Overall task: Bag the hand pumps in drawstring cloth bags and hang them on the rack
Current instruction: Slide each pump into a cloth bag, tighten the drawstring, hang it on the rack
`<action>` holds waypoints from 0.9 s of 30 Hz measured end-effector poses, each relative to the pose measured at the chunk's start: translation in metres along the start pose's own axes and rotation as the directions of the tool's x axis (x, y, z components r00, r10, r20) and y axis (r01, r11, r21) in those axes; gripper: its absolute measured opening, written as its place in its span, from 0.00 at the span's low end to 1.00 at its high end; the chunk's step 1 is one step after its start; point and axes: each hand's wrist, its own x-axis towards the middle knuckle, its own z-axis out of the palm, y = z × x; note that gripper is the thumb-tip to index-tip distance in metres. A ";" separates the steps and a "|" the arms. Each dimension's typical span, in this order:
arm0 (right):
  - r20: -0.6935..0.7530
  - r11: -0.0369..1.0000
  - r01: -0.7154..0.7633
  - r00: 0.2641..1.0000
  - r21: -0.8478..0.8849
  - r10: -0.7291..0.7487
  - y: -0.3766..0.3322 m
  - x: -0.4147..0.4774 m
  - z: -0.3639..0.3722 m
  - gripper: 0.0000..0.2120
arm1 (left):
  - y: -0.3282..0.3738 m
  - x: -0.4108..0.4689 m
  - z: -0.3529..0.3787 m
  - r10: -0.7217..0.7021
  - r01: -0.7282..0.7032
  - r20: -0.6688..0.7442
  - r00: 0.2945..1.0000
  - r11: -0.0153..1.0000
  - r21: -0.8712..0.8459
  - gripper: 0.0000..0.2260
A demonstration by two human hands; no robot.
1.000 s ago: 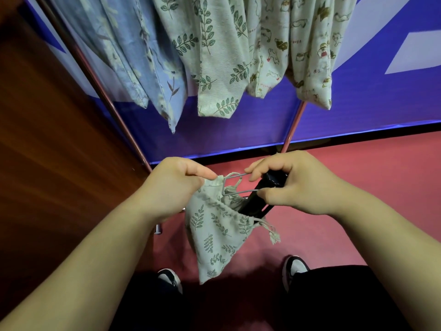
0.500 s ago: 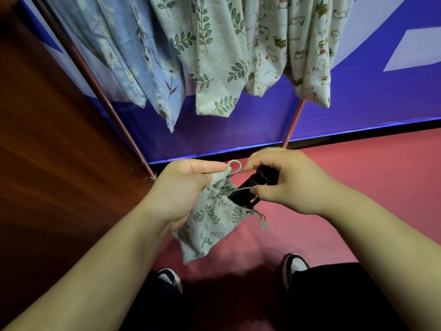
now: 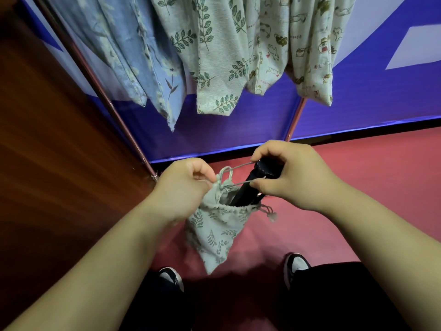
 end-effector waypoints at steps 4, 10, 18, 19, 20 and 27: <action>0.051 1.000 0.021 0.998 -0.021 -0.020 0.001 -0.001 0.002 0.18 | -0.002 0.001 -0.010 -0.015 0.002 0.047 0.999 0.965 0.261 0.16; 0.065 1.000 0.021 0.998 -0.019 -0.020 0.000 -0.001 0.001 0.19 | -0.010 0.005 -0.019 -0.115 0.089 0.072 0.991 0.954 0.288 0.14; 0.040 1.000 0.007 0.999 0.017 -0.008 -0.002 -0.001 -0.003 0.18 | -0.013 0.010 -0.017 -0.011 0.014 0.129 0.992 1.000 -0.022 0.25; 0.045 1.000 0.011 0.999 0.022 -0.012 -0.002 -0.001 -0.003 0.17 | -0.013 0.010 -0.015 0.006 0.000 0.136 0.991 0.999 -0.044 0.27; 0.050 0.999 0.014 0.999 0.031 -0.016 -0.002 -0.001 -0.003 0.17 | -0.012 0.009 -0.014 0.023 -0.013 0.142 0.990 0.997 -0.073 0.28; 0.059 0.990 0.019 0.998 0.141 -0.027 -0.002 0.002 0.008 0.22 | 0.007 -0.003 0.018 0.224 -0.208 0.112 0.968 0.969 -0.133 0.25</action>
